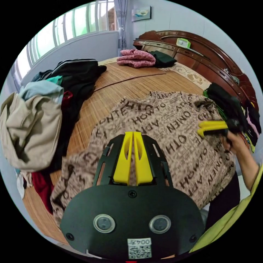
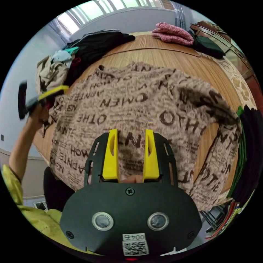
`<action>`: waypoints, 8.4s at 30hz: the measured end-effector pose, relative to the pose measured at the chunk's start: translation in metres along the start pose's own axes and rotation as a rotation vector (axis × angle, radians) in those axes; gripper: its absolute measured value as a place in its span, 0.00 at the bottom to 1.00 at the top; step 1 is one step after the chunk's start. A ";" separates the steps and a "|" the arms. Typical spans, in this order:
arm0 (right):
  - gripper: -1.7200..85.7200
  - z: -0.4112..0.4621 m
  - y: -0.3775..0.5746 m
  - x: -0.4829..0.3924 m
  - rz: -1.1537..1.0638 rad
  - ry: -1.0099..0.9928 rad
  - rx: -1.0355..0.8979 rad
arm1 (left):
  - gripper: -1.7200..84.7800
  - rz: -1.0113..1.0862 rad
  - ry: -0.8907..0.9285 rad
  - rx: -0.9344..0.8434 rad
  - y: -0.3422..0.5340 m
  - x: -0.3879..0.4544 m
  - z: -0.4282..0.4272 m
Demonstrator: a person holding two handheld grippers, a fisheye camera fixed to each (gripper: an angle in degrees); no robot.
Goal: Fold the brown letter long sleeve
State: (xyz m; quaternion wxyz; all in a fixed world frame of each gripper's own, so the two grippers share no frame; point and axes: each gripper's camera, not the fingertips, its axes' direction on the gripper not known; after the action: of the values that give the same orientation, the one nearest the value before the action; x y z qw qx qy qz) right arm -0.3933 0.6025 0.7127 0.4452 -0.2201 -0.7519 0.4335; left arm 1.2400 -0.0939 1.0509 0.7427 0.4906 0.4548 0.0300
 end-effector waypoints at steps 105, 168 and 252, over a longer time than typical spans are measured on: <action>0.13 -0.128 0.426 0.307 0.571 -0.650 0.292 | 0.12 -0.492 0.265 -0.236 0.653 0.018 -0.035; 0.02 0.036 0.202 -0.046 0.139 -0.057 -0.012 | 0.02 0.112 -0.281 -0.527 0.181 0.262 -0.128; 0.10 0.236 -0.403 -0.158 -0.425 -0.072 0.099 | 0.13 0.007 -0.051 -0.052 0.143 0.096 0.059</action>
State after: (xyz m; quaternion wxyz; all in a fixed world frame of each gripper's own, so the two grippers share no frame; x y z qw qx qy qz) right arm -0.4939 0.1688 0.9249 0.5095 -0.0191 -0.7748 0.3738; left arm 1.3956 -0.0144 1.1035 0.7665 0.4734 0.4329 0.0319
